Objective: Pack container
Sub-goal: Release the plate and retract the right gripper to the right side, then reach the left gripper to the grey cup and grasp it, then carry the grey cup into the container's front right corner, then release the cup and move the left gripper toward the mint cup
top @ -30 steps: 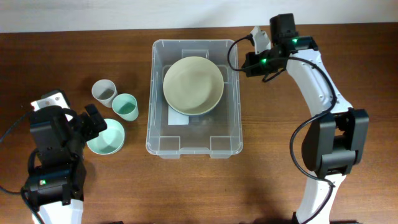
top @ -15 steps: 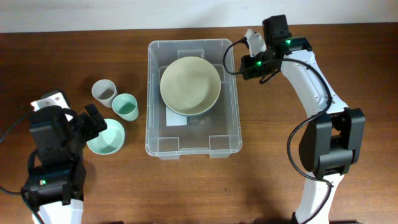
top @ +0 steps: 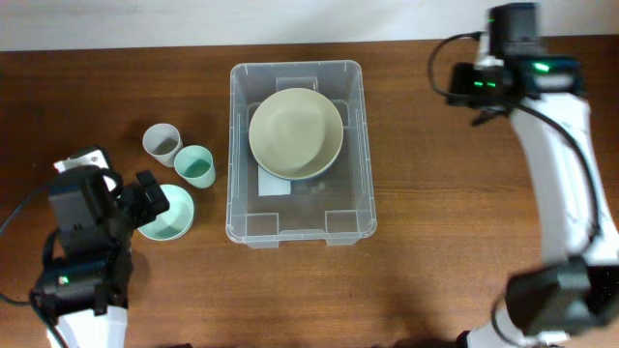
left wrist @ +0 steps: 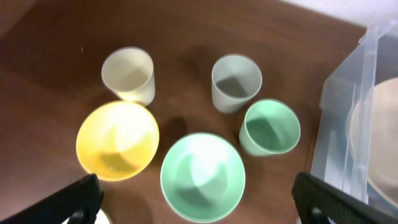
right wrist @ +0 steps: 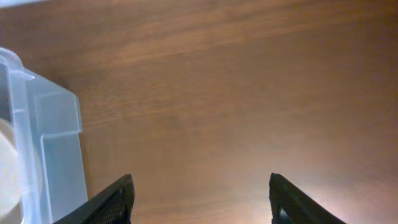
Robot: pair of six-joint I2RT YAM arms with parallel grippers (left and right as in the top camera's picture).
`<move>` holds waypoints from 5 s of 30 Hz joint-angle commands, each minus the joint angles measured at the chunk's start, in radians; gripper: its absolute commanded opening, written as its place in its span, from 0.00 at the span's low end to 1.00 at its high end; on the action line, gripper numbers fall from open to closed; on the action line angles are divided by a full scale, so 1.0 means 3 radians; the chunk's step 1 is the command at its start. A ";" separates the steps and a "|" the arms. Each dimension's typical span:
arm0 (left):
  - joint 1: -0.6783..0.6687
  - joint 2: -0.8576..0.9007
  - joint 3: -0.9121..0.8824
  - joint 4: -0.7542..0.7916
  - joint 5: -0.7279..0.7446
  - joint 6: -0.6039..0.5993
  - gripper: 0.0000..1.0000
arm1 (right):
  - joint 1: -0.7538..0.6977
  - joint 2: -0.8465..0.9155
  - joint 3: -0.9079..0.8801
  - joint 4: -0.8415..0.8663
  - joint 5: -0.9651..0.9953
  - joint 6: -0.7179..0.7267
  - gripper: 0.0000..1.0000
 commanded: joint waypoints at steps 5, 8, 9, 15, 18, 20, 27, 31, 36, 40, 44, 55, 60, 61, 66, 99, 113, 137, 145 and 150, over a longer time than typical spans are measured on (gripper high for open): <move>0.0018 0.0827 0.1110 -0.0640 0.0036 0.0008 0.99 | -0.0167 -0.0379 0.0018 -0.0676 0.0130 0.0239 0.62; 0.0018 0.1334 0.1560 -0.0819 0.0038 0.0057 0.99 | -0.0164 -0.0486 0.0018 -0.0893 0.0130 0.0238 0.62; 0.0018 0.1523 0.1706 -0.0867 0.0038 0.0057 0.99 | -0.0164 -0.0501 0.0018 -0.0927 0.0130 0.0237 0.62; 0.0018 0.2427 0.2121 -0.1040 0.0126 0.0056 0.99 | -0.0165 -0.0509 -0.0019 -0.1019 0.0142 0.0170 0.62; 0.0020 0.2682 0.2121 -0.1034 0.0111 0.0056 0.99 | -0.0165 -0.0509 -0.0027 -0.1027 0.0142 0.0121 0.62; 0.0036 0.2813 0.2121 -0.1016 0.0099 0.0056 0.99 | -0.0165 -0.0509 -0.0027 -0.1039 0.0142 0.0121 0.63; 0.0130 0.3021 0.2121 -0.0843 0.0103 0.0056 0.99 | -0.0165 -0.0509 -0.0027 -0.1069 0.0142 0.0121 0.63; 0.0140 0.3070 0.2121 -0.0687 0.0142 0.0057 0.99 | -0.0165 -0.0509 -0.0027 -0.1076 0.0142 0.0121 0.63; 0.0140 0.3162 0.2120 -0.0537 0.0322 0.0057 0.99 | -0.0165 -0.0509 -0.0027 -0.1080 0.0142 0.0121 0.63; 0.0140 0.3310 0.2120 -0.0418 0.0390 0.0057 0.99 | -0.0165 -0.0509 -0.0027 -0.1101 0.0142 0.0121 0.63; 0.0135 0.3496 0.2120 -0.0309 0.0479 0.0057 0.99 | -0.0165 -0.0509 -0.0027 -0.1111 0.0142 0.0121 0.63; 0.0071 0.3754 0.2121 -0.0051 0.0590 0.0056 0.53 | -0.0165 -0.0509 -0.0027 -0.1179 0.0142 0.0122 0.63; 0.0060 0.3751 0.2183 0.0060 0.0590 0.0056 0.22 | -0.0165 -0.0509 -0.0027 -0.1202 0.0142 0.0123 0.62; 0.0060 0.3751 0.2202 0.0067 0.0590 0.0056 0.21 | -0.0165 -0.0509 -0.0027 -0.1202 0.0142 0.0123 0.62; 0.0058 0.3751 0.2363 0.0028 0.0591 0.0056 0.06 | -0.0165 -0.0509 -0.0027 -0.1199 0.0144 0.0123 0.62; -0.2622 0.3023 0.2881 -0.1705 0.0642 -0.0209 0.01 | -0.0215 -0.0509 -0.0025 -0.1115 0.0240 0.0123 0.62; -0.2780 0.3363 0.1970 -0.0926 0.0727 -0.0220 0.01 | -0.0214 -0.0509 -0.0025 -0.1141 0.0239 0.0123 0.62; -0.2728 0.3246 0.2455 -0.1322 -0.0042 -0.0219 0.67 | -0.0215 -0.0509 -0.0025 -0.1137 0.0240 0.0123 0.62; -0.1935 0.2782 0.3235 -0.1584 -0.0364 -0.0217 0.74 | -0.0214 -0.0509 -0.0025 -0.1125 0.0240 0.0123 0.62; -0.1208 0.2715 0.3218 -0.1704 -0.0158 -0.0221 0.76 | -0.0214 -0.0509 -0.0025 -0.1127 0.0239 0.0123 0.62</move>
